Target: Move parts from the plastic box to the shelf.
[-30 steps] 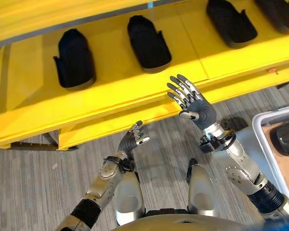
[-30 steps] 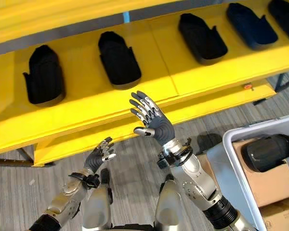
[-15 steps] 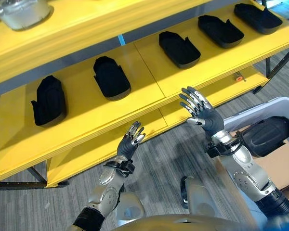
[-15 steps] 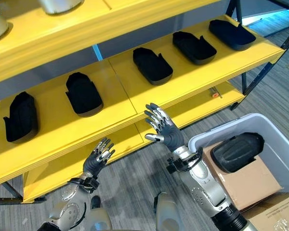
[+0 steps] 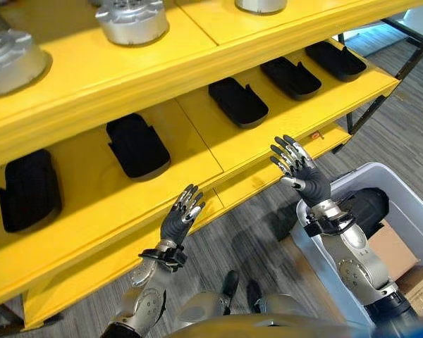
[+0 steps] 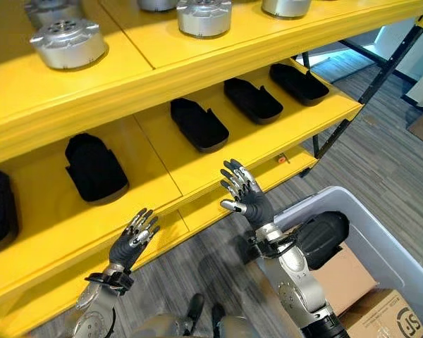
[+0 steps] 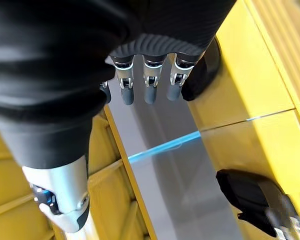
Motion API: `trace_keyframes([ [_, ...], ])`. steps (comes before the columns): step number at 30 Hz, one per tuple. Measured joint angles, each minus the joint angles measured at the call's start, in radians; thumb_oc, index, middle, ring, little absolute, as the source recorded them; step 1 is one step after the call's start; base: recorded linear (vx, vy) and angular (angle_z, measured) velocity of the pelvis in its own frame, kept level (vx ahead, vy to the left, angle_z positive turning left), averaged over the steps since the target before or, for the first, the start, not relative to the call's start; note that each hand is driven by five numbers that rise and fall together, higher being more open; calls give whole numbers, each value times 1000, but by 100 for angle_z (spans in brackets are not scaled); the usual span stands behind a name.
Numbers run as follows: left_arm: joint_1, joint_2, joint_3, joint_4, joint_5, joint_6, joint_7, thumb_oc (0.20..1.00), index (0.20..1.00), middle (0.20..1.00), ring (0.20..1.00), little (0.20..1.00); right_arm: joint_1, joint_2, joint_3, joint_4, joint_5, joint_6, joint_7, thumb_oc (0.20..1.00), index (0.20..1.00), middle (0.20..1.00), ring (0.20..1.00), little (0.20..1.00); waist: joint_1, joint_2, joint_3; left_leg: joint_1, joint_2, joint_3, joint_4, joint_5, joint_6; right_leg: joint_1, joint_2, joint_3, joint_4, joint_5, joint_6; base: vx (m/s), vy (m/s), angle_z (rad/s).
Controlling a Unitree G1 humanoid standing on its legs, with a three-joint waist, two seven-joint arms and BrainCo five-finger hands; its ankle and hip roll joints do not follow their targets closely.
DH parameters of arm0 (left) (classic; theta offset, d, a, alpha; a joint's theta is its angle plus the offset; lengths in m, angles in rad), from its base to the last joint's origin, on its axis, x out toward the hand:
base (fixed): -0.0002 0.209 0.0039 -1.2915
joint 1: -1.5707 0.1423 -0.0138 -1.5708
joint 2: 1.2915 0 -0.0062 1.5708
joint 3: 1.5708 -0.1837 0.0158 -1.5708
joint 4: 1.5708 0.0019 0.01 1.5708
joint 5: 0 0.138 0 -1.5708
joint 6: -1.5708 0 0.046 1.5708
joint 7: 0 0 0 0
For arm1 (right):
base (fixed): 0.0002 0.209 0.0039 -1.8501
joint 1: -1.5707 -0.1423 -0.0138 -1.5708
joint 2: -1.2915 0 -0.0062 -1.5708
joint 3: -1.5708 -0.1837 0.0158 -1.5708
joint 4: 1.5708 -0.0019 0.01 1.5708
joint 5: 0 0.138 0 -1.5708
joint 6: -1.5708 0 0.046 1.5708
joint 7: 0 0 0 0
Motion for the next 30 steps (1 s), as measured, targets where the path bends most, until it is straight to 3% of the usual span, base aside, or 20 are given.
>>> trace_keyframes([
  [7, -5, -4, 1, -1, 0, 1, 0, 1000, 1000, 1000, 1000, 1000, 1, -4, 4, 3, 0, 23, 1, 1000, 1000, 1000, 1000, 1000, -32, 5, -11, 47, 26, 159, -30, -22, -24, -10, 27, 145, 16, 5, 7, 17, 101, -73],
  [11, 2, -5, 0, -2, 1, 1, 1, 1000, 1000, 1000, 1000, 1000, 2, -6, 22, 2, 0, 25, 1, 1000, 1000, 1000, 1000, 1000, -40, 2, -23, 39, 42, 249, -27, -41, -7, -55, 53, 212, 56, 10, 14, -79, 50, -85],
  [12, 12, -6, 1, 0, 1, 1, 4, 1000, 1000, 1000, 1000, 1000, -7, -6, 51, -3, -1, 26, 0, 1000, 1000, 1000, 1000, 1000, -25, 2, -28, 19, 55, 315, -24, -52, 10, -105, 64, 217, 82, 22, 30, -75, -57, -111],
  [13, 10, -8, 1, 2, 1, 2, 6, 1000, 1000, 1000, 1000, 1000, -3, -1, 55, -2, -1, 26, -1, 1000, 1000, 1000, 1000, 1000, -35, 0, -28, 16, 58, 334, -18, -50, 15, -116, 64, 211, 78, 31, 36, -78, -57, -110],
  [14, 12, -14, 4, 1, 1, 0, 18, 1000, 1000, 1000, 1000, 1000, -13, 9, 65, 9, -2, 25, -6, 1000, 1000, 1000, 1000, 1000, -29, 10, -25, 5, 94, 385, -15, -39, 38, -129, 48, 149, 70, 13, 48, 26, -62, -173],
  [15, 13, -45, 37, 7, 2, -7, 47, 1000, 1000, 1000, 1000, 1000, -88, 37, 102, 82, -6, 40, -20, 1000, 1000, 1000, 1000, 1000, 31, 60, -23, -1, 164, 487, -20, -48, 57, -188, -80, -307, 72, -38, 22, 21, -31, -205],
  [16, 13, -35, 41, 5, 2, -7, 49, 1000, 1000, 1000, 1000, 1000, -94, 50, 106, 72, -13, 42, -20, 1000, 1000, 1000, 1000, 1000, 40, 58, -22, 2, 179, 518, -15, -65, 41, -199, -122, -330, 77, -27, 44, 60, -53, -216],
  [17, 18, -26, 49, 10, 2, -7, 56, 1000, 1000, 1000, 1000, 1000, -89, 60, 113, 55, -28, 42, -20, 1000, 1000, 1000, 1000, 1000, 37, 44, -31, 17, 174, 551, -30, -75, 27, -201, -196, -350, 72, -12, 59, 55, -49, -105],
  [18, 32, -16, 65, 11, 1, -6, 65, 1000, 1000, 1000, 1000, 1000, -84, 61, 122, 48, -42, 43, -16, 1000, 1000, 1000, 1000, 1000, 26, 23, -38, 36, 164, 582, -38, -78, 18, -196, -249, -342, 35, 13, 98, 78, -90, -100],
  [19, 39, -8, 79, 12, 1, -6, 66, 1000, 1000, 1000, 1000, 1000, -85, 62, 125, 48, -42, 43, -17, 1000, 1000, 1000, 1000, 1000, 27, 8, -40, 49, 155, 604, -47, -81, 10, -194, -275, -332, -5, 37, 132, 67, -105, -82],
  [20, 38, 3, 86, 14, 0, -6, 65, 1000, 1000, 1000, 1000, 1000, -83, 62, 121, 48, -42, 42, -19, 1000, 1000, 1000, 1000, 1000, 4, -13, -39, 52, 149, 612, -44, -85, 3, -179, -301, -335, -58, 73, 143, 86, -123, -50],
  [22, 31, -5, 84, 14, 1, -5, 65, 1000, 1000, 1000, 1000, 1000, -85, 58, 112, 70, -42, 43, -24, 1000, 1000, 1000, 1000, 1000, -7, -21, -38, 65, 155, 620, -45, -89, -20, -157, -290, -364, -125, 221, 122, 163, -166, -35],
  [24, 29, -29, 85, 28, 1, -5, 66, 1000, 1000, 1000, 1000, 1000, -84, 50, 111, 72, -44, 45, -29, 1000, 1000, 1000, 1000, 1000, -5, -8, -31, 87, 160, 583, -47, -98, -38, -132, -252, -351, -175, 287, 106, 174, -171, -61],
  [27, 24, -50, 86, 30, 1, -4, 65, 1000, 1000, 1000, 1000, 1000, -84, 29, 109, 64, -44, 45, -29, 1000, 1000, 1000, 1000, 1000, -8, 9, -32, 98, 187, 569, -50, -105, -43, -109, -209, -338, -222, 307, 85, 157, -182, -46],
  [30, -21, -92, 75, 45, 1, -4, 65, 1000, 1000, 1000, 1000, 1000, -75, 1, 75, 66, -44, 45, -30, 1000, 1000, 1000, 1000, 1000, -45, 18, -27, 94, 233, 538, -29, -108, -63, -84, -164, -345, -248, 305, 71, 230, -279, -4],
])
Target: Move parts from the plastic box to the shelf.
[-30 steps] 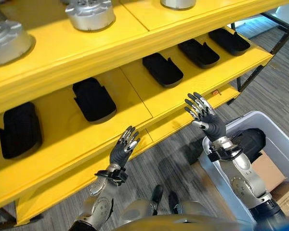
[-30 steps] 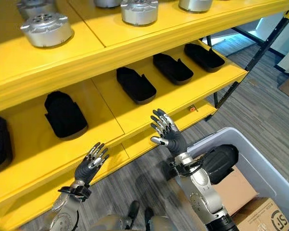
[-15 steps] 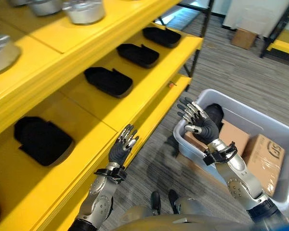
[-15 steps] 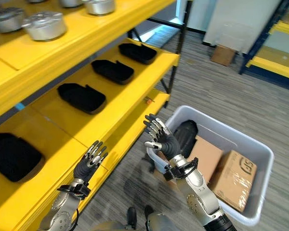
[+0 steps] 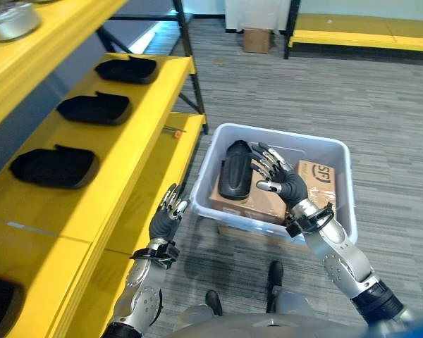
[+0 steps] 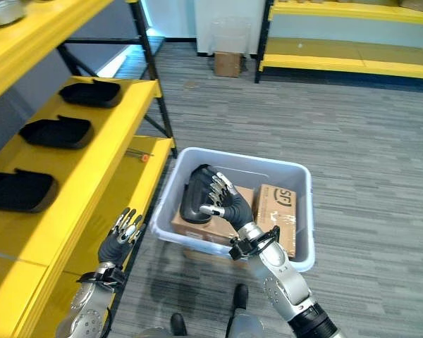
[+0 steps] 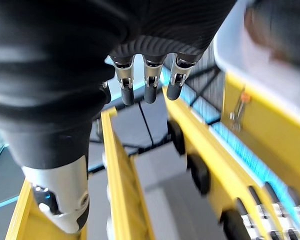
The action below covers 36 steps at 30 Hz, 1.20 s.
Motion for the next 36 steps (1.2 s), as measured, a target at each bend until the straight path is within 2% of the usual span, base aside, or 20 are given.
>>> trace_keyframes([
  [3, -45, -7, -17, 5, -1, 3, 0, 1000, 1000, 1000, 1000, 1000, -3, -14, -13, -1, 0, -2, -7, 1000, 1000, 1000, 1000, 1000, -19, 4, 1, 6, 23, -47, 9, -1, 4, 26, 18, -19, -12, -15, -17, 165, -245, 14],
  [6, -82, -7, -31, 12, -1, 3, 1, 1000, 1000, 1000, 1000, 1000, -4, -11, -31, -1, 2, -3, -20, 1000, 1000, 1000, 1000, 1000, -27, 11, 11, -23, 46, -85, 85, 0, 6, 63, 32, -52, -30, -34, -36, 124, -292, 29],
  [9, -90, -1, -18, 32, -2, 1, 4, 1000, 1000, 1000, 1000, 1000, -13, 0, -33, 0, 3, -11, -29, 1000, 1000, 1000, 1000, 1000, -8, -14, 22, -110, 52, -138, 306, 2, -6, 93, 24, -52, -35, -60, -69, 82, -214, 9],
  [11, -51, -4, -9, 35, -2, 0, 18, 1000, 1000, 1000, 1000, 1000, -9, -5, -33, -9, 4, -15, -29, 1000, 1000, 1000, 1000, 1000, 22, -38, 41, -197, 50, -249, 492, 24, -51, 119, 30, -36, -33, -80, -110, 76, -42, -15],
  [12, -37, -5, -10, 35, -2, 0, 17, 1000, 1000, 1000, 1000, 1000, -4, -4, -37, -14, 4, -18, -29, 1000, 1000, 1000, 1000, 1000, 21, -39, 41, -228, 41, -290, 520, 8, -55, 120, 29, -36, -38, -83, -115, 202, 126, -19],
  [13, -25, -4, -9, 34, -2, 0, 20, 1000, 1000, 1000, 1000, 1000, -5, -5, -38, -21, 4, -21, -30, 1000, 1000, 1000, 1000, 1000, 22, -45, 48, -248, 24, -302, 506, 8, -55, 115, 28, -37, -37, -84, -120, 189, 194, -12],
  [14, -6, 0, 0, 35, -2, 1, 21, 1000, 1000, 1000, 1000, 1000, -2, -3, -42, -22, 4, -23, -29, 1000, 1000, 1000, 1000, 1000, 19, -57, 57, -245, 62, -321, 234, 8, -49, 117, 38, -13, -57, -87, -112, 208, 277, -24],
  [15, -8, 0, 6, 36, -2, 1, 23, 1000, 1000, 1000, 1000, 1000, -7, -7, -45, -21, 4, -24, -29, 1000, 1000, 1000, 1000, 1000, 20, -66, 72, -230, 90, -320, 77, 31, -60, 116, 44, -11, -60, -79, -115, 93, 216, -21],
  [17, -21, -4, 7, 42, -2, 0, 24, 1000, 1000, 1000, 1000, 1000, -17, -2, -53, -5, 4, -27, -31, 1000, 1000, 1000, 1000, 1000, 27, -59, 99, -267, 160, -353, -7, 81, -96, 116, 66, 1, -59, -79, -106, 104, 235, -38],
  [18, -30, -5, 8, 46, -1, 0, 27, 1000, 1000, 1000, 1000, 1000, -16, -4, -62, 4, 4, -29, -45, 1000, 1000, 1000, 1000, 1000, 36, -37, 117, -277, 209, -372, -63, 103, -117, 114, 90, 16, -60, -81, -100, 104, 253, -59],
  [19, -33, -6, 11, 46, -1, 0, 27, 1000, 1000, 1000, 1000, 1000, -10, -3, -70, 4, 4, -30, -47, 1000, 1000, 1000, 1000, 1000, 34, -29, 125, -280, 217, -364, -57, 115, -115, 114, 94, 21, -66, -77, -93, 107, 288, -75],
  [22, -19, -10, 13, 43, -1, -1, 35, 1000, 1000, 1000, 1000, 1000, 19, -19, -87, 2, 4, -34, -48, 1000, 1000, 1000, 1000, 1000, 25, 23, 132, -237, 187, -331, -46, 135, -104, 125, 89, 62, -66, -73, -66, 67, 199, -50],
  [23, -15, -26, 13, 32, -1, -6, 36, 1000, 1000, 1000, 1000, 1000, 52, -35, -102, -7, 4, -38, -46, 1000, 1000, 1000, 1000, 1000, 8, 80, 125, -204, 173, -306, -38, 167, -108, 133, 103, 71, -66, -80, -32, 38, 123, -15],
  [24, -33, -19, 16, 32, -2, -8, 37, 1000, 1000, 1000, 1000, 1000, 73, -9, -120, -5, 6, -42, -51, 1000, 1000, 1000, 1000, 1000, 1, 66, 131, -206, 155, -310, -47, 191, -119, 132, 74, 65, -63, -87, -19, 0, 0, 0],
  [25, -46, -13, 23, 19, -2, -15, 37, 1000, 1000, 1000, 1000, 1000, 80, -8, -104, -5, 5, -41, -51, 1000, 1000, 1000, 1000, 1000, 8, 41, 140, -204, 117, -296, -51, 187, -105, 128, 41, 66, -64, -85, 0, 0, 0, 16],
  [27, -66, 5, 25, 13, -2, -16, 37, 1000, 1000, 1000, 1000, 1000, 69, 0, -91, -5, 5, -41, -47, 1000, 1000, 1000, 1000, 1000, 27, 17, 143, -203, 69, -293, -51, 184, -97, 131, -11, 66, -66, -83, 20, 8, 283, 11],
  [29, -64, 46, 29, 9, 3, -26, 38, 1000, 1000, 1000, 1000, 1000, 50, 28, -84, -6, 5, -41, -43, 1000, 1000, 1000, 1000, 1000, 46, -6, 149, -184, 37, -262, -47, 160, -61, 124, -41, 83, -60, -86, 50, -82, 474, -18],
  [31, -62, 102, 33, 11, 26, -43, 47, 1000, 1000, 1000, 1000, 1000, -23, 42, -39, 5, 5, -42, -41, 1000, 1000, 1000, 1000, 1000, 74, -34, 166, -199, 31, -171, -29, 134, -43, 55, -65, 162, -34, -82, 62, -41, 97, -103],
  [33, -91, 111, 37, 12, 50, -43, 48, 1000, 1000, 1000, 1000, 1000, -32, 32, -33, 13, 5, -35, -37, 1000, 1000, 1000, 1000, 1000, 54, -43, 173, -214, 8, -167, -31, 139, -36, 59, -83, 158, -67, -57, 81, -15, 39, -36],
  [36, -110, 104, 38, -6, 59, -46, 51, 1000, 1000, 1000, 1000, 1000, -33, 30, -20, 17, 5, -31, -36, 1000, 1000, 1000, 1000, 1000, 44, -55, 177, -214, 6, -166, -32, 139, -35, 56, -85, 159, -68, -57, 81, -3, 111, 0],
])
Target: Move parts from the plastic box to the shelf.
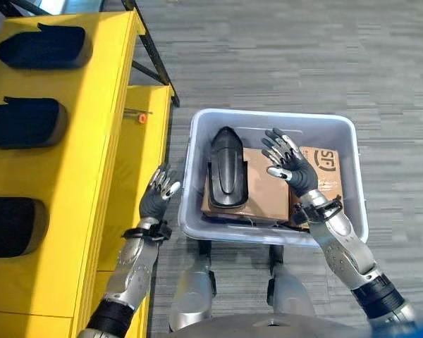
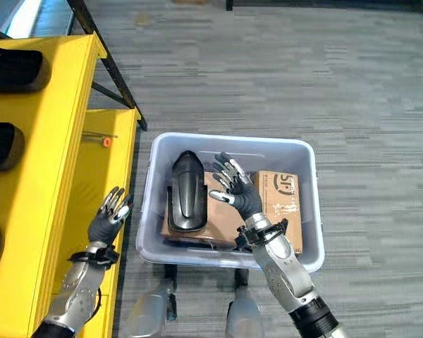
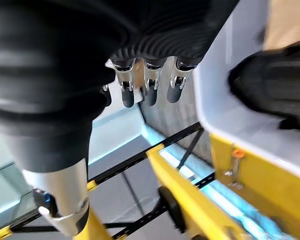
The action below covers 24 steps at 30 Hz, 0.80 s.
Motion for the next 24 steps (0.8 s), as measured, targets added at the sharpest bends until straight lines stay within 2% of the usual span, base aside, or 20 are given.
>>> trace_keyframes([
  [1, -39, -13, -18, 2, 18, -9, 30, 1000, 1000, 1000, 1000, 1000, -9, 6, 20, -2, 1, -1, -5, 1000, 1000, 1000, 1000, 1000, -14, -20, 4, -24, 4, 12, 13, -12, 1, -36, 5, 3, 8, -5, -1, 3, 25, -10],
  [2, -90, 2, -38, 15, 43, -23, 58, 1000, 1000, 1000, 1000, 1000, -37, -4, 35, -6, 1, -4, -10, 1000, 1000, 1000, 1000, 1000, -9, -16, 0, -63, 10, 11, 29, -12, 0, -73, 3, 8, 20, -9, -8, -19, -18, -18],
  [3, -173, 9, -66, 26, 79, -23, 80, 1000, 1000, 1000, 1000, 1000, -79, -4, 63, -5, 0, -2, -10, 1000, 1000, 1000, 1000, 1000, -6, -27, 7, -107, 15, 14, 33, -1, 1, -111, 8, 14, 12, 18, -6, -24, -29, -20],
  [4, -235, -5, -88, 26, 106, -29, 100, 1000, 1000, 1000, 1000, 1000, -102, 3, 76, -5, 0, 0, -14, 1000, 1000, 1000, 1000, 1000, -23, -40, 19, -130, 17, 16, 33, 9, 2, -130, 16, 18, 1, 38, -6, -25, -29, -16],
  [8, -336, -28, -129, 25, 157, -44, 164, 1000, 1000, 1000, 1000, 1000, -136, 13, 96, -6, -1, -4, -47, 1000, 1000, 1000, 1000, 1000, -59, -71, 50, -137, 28, 31, 33, 11, 3, -148, 25, 26, 1, 41, -9, -23, -28, -13],
  [14, -372, -33, -117, 32, 219, -64, 260, 1000, 1000, 1000, 1000, 1000, -169, 27, 96, -14, -3, -29, -96, 1000, 1000, 1000, 1000, 1000, -73, -70, 134, -157, 50, 47, 32, 12, -2, -183, 47, 47, 1, 48, -16, -8, -25, -12],
  [16, -369, -32, -109, 31, 238, -67, 279, 1000, 1000, 1000, 1000, 1000, -173, 26, 95, -17, -4, -34, -100, 1000, 1000, 1000, 1000, 1000, -75, -71, 136, -179, 56, 48, 33, 15, -6, -206, 52, 48, 1, 51, -21, 2, -16, -6],
  [19, -376, -32, -88, 28, 267, -67, 306, 1000, 1000, 1000, 1000, 1000, -178, 26, 91, -34, -6, -47, -108, 1000, 1000, 1000, 1000, 1000, -75, -70, 178, -184, 61, 49, 33, 16, -8, -212, 55, 49, 2, 54, -24, 0, 0, 0],
  [24, -378, -31, -63, 28, 315, -76, 360, 1000, 1000, 1000, 1000, 1000, -175, 26, 92, -36, -11, -53, -120, 1000, 1000, 1000, 1000, 1000, -80, -69, 181, -208, 62, 54, 33, 17, -8, -238, 55, 51, 2, 54, -25, 0, 0, 0],
])
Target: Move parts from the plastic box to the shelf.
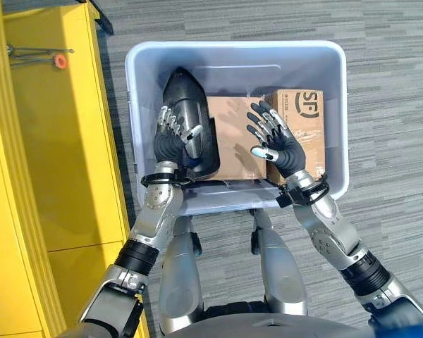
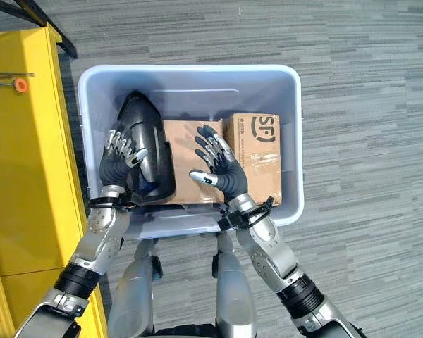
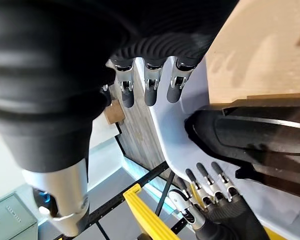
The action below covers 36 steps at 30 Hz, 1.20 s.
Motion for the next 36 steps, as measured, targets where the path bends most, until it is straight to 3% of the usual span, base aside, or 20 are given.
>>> trace_keyframes([
  [11, -17, 9, 67, -68, 141, -29, 139, 1000, 1000, 1000, 1000, 1000, 1, -3, -4, -28, 0, -22, -11, 1000, 1000, 1000, 1000, 1000, 0, 0, 10, -14, 0, -3, 1, 1, -1, -11, 0, -2, 0, 0, 0, 0, 0, 0],
  [19, -2, 18, 88, -156, 191, -50, 160, 1000, 1000, 1000, 1000, 1000, 6, -32, 7, -31, 2, -36, -7, 1000, 1000, 1000, 1000, 1000, 1, -1, 13, -15, 0, -4, 0, 1, -1, -12, 0, -3, 0, 0, 0, 0, 0, 0],
  [36, 22, 19, 88, -114, 234, -47, 222, 1000, 1000, 1000, 1000, 1000, 11, -37, 8, -31, 9, -37, 2, 1000, 1000, 1000, 1000, 1000, 1, 0, 15, -37, 1, -9, 0, 4, -5, -33, 2, -5, 0, 1, -1, 0, 0, 0],
])
